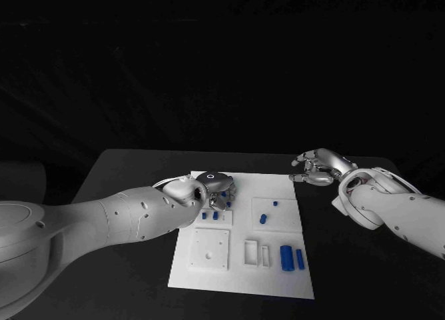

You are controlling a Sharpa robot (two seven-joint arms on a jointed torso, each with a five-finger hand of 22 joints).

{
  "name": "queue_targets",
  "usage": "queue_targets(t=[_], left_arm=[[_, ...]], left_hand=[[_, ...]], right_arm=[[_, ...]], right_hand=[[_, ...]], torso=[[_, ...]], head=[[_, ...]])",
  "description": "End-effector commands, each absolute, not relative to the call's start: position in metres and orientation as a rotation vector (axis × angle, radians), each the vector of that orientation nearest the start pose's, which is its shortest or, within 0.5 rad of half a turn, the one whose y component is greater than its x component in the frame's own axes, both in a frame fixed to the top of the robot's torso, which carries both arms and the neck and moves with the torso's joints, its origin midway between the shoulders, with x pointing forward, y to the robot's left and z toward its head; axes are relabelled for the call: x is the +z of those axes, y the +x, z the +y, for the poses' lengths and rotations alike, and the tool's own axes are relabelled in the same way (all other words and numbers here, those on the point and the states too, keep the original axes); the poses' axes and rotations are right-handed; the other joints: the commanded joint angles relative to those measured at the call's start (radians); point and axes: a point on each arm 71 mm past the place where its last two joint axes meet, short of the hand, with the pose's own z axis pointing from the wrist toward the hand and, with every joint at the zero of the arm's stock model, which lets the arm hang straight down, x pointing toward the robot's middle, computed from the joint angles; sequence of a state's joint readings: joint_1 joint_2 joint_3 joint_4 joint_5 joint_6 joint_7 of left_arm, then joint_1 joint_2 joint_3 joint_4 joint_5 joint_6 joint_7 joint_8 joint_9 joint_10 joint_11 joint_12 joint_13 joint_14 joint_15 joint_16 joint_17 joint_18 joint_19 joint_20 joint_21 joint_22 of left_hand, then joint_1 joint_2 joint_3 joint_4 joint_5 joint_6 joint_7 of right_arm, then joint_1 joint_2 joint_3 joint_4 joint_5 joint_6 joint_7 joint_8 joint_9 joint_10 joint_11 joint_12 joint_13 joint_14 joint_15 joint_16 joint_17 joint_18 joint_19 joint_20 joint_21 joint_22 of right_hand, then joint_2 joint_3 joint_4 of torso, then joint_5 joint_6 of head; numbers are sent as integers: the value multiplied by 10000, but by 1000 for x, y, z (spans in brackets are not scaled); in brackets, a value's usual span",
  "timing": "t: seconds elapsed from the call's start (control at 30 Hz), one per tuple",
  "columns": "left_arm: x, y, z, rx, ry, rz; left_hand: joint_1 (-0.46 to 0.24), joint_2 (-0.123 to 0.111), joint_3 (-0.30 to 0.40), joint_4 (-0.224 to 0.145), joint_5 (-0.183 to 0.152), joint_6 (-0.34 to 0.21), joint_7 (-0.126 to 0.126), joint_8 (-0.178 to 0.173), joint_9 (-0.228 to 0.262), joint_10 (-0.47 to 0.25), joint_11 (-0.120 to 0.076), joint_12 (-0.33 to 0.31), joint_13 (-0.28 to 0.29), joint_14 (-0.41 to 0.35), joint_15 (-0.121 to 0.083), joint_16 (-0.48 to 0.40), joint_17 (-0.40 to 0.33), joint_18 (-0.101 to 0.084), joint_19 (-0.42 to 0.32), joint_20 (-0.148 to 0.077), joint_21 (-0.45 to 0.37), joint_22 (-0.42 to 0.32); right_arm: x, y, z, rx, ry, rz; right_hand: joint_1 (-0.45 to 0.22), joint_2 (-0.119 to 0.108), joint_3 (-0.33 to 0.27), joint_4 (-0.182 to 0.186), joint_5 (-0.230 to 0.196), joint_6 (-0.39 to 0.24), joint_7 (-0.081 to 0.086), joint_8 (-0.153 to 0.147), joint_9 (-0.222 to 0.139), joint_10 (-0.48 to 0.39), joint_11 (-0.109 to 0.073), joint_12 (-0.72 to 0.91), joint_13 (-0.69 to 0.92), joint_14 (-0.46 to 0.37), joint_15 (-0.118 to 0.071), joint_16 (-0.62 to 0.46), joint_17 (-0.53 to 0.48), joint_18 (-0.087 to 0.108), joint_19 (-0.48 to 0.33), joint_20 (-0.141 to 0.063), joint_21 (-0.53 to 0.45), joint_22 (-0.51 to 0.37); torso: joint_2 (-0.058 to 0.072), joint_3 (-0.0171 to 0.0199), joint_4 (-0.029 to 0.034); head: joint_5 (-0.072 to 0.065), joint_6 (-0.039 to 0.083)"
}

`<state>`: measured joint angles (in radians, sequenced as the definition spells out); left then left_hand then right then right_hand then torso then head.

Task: Assemble the parts on the task board

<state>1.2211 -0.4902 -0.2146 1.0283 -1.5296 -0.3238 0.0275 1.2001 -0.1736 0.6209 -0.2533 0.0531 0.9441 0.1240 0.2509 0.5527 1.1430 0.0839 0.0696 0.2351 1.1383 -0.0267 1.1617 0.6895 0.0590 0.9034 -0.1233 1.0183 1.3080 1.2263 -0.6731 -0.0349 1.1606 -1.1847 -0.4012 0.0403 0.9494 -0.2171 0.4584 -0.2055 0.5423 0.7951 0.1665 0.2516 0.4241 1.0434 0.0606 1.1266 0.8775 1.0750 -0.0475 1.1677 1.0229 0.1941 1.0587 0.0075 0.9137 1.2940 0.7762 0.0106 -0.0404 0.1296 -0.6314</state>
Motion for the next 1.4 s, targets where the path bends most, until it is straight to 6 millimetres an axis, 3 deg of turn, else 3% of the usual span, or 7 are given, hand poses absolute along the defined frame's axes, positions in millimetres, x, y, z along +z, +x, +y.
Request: queue_targets(t=[0.03, 0.83, 1.4], left_arm=[[-254, 543, 155, -5034, 4179, 17241], [-264, 545, 151, -4852, 4199, 17634], [-267, 546, 152, -4445, 4403, 17978]], left_hand=[[23, 127, 45, -12, -11, -12, 50, -49, -21, 79, 5, 1, -22, 77, -17, 61, -2, 636, 86, -42, 61, 97], [-65, 297, -22, -32, -18, 172, 105, 35, -187, 807, -146, 170, -15, 292, -166, 909, 50, 732, 328, -151, 375, 170], [17, 433, 24, -148, -14, 447, -9, 178, -215, 1147, -239, 251, 77, 408, -258, 1146, -48, 731, 342, -219, 374, 117]], right_arm=[[-184, 553, -222, 6896, 1080, 15767], [-184, 553, -221, 6928, 1059, 15774], [-183, 552, -222, 6920, 1058, 15764]], right_hand=[[-12, 109, 56, 14, 24, 14, 74, 67, -14, -76, -6, 50, -10, -65, 11, 34, -16, 677, 14, 18, -49, 12], [-12, 113, 56, 11, 24, 24, 72, 74, -13, -75, -8, 53, -13, -65, 10, 38, -22, 677, 17, 16, -51, 16], [-12, 113, 55, 9, 25, 28, 70, 77, -13, -74, -10, 56, -15, -65, 8, 41, -26, 677, 18, 16, -52, 18]], torso=[[-8, -2, 7], [-7, 10, -1], [-13, 7, 8]], head=[[1, -2], [-25, -40], [-54, -78]])
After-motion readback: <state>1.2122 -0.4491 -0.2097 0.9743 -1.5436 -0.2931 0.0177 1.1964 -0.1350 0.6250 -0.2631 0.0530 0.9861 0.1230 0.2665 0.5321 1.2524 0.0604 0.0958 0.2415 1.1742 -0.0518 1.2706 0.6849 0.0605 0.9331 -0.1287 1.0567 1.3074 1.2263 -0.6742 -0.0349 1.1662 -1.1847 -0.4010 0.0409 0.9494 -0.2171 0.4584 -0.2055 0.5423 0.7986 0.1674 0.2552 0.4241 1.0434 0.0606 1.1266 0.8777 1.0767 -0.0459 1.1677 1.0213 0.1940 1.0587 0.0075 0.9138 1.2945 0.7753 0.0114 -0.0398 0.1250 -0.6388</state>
